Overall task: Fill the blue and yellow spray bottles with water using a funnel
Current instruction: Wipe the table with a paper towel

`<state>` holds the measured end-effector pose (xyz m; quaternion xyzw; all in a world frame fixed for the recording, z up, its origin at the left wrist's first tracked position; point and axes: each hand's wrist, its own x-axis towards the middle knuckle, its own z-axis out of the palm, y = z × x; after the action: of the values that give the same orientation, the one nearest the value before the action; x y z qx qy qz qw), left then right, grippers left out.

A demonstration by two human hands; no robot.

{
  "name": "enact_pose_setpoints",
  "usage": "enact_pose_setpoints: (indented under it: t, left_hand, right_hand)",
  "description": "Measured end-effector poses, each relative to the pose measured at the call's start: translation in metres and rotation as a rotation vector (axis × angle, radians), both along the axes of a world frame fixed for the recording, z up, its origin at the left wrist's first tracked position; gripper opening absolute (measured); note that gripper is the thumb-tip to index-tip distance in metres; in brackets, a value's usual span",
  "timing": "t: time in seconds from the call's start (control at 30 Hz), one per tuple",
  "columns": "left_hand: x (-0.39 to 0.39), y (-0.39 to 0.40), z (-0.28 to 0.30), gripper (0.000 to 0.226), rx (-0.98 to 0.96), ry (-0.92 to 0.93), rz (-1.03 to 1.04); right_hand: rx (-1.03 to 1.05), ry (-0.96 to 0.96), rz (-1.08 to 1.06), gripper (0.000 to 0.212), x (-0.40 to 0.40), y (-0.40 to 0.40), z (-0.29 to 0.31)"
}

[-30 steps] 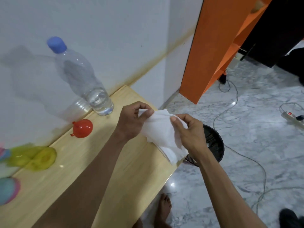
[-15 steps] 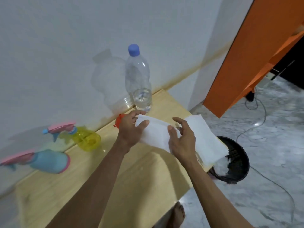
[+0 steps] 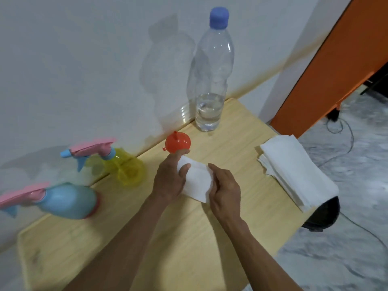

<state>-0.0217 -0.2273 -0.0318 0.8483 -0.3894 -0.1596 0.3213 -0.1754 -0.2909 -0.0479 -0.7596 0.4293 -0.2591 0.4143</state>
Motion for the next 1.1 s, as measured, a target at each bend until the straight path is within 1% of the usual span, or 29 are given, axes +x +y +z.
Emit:
enact_pose_setpoints:
  t: [0.1, 0.13, 0.2, 0.3, 0.37, 0.47, 0.57, 0.8, 0.93, 1.1]
  left_hand:
    - [0.0, -0.001, -0.022, 0.04, 0.049, -0.038, -0.047]
    - [-0.001, -0.001, -0.028, 0.04, 0.085, -0.063, -0.061]
    - [-0.007, -0.001, -0.037, 0.04, 0.142, -0.168, -0.111]
    - [-0.011, 0.003, -0.05, 0.04, 0.172, -0.38, -0.176]
    - [-0.012, 0.008, -0.057, 0.043, 0.186, -0.444, -0.199]
    - [-0.01, 0.014, -0.064, 0.048, 0.211, -0.456, -0.245]
    - [-0.008, 0.017, -0.07, 0.051, 0.281, -0.457, -0.289]
    - [-0.005, 0.017, -0.072, 0.062, 0.355, -0.485, -0.329]
    - [-0.004, 0.017, -0.074, 0.063, 0.348, -0.493, -0.381]
    - [0.002, 0.023, -0.077, 0.061, 0.315, -0.484, -0.422]
  right_hand:
    - [-0.073, 0.026, 0.005, 0.063, 0.005, 0.005, -0.014]
    - [-0.12, 0.052, 0.006, 0.064, 0.006, 0.007, -0.02]
    - [-0.219, 0.143, -0.003, 0.06, 0.006, 0.01, -0.033]
    - [-0.335, 0.309, -0.006, 0.058, 0.005, 0.016, -0.048]
    - [-0.377, 0.405, -0.014, 0.053, 0.005, 0.019, -0.051]
    - [-0.311, 0.548, -0.019, 0.052, 0.004, 0.024, -0.052]
    - [-0.263, 0.613, 0.021, 0.054, 0.001, 0.029, -0.057]
    - [-0.247, 0.67, 0.036, 0.061, -0.001, 0.031, -0.061]
    - [-0.267, 0.708, 0.061, 0.063, 0.001, 0.033, -0.062]
    - [-0.226, 0.704, 0.109, 0.061, 0.005, 0.04, -0.059]
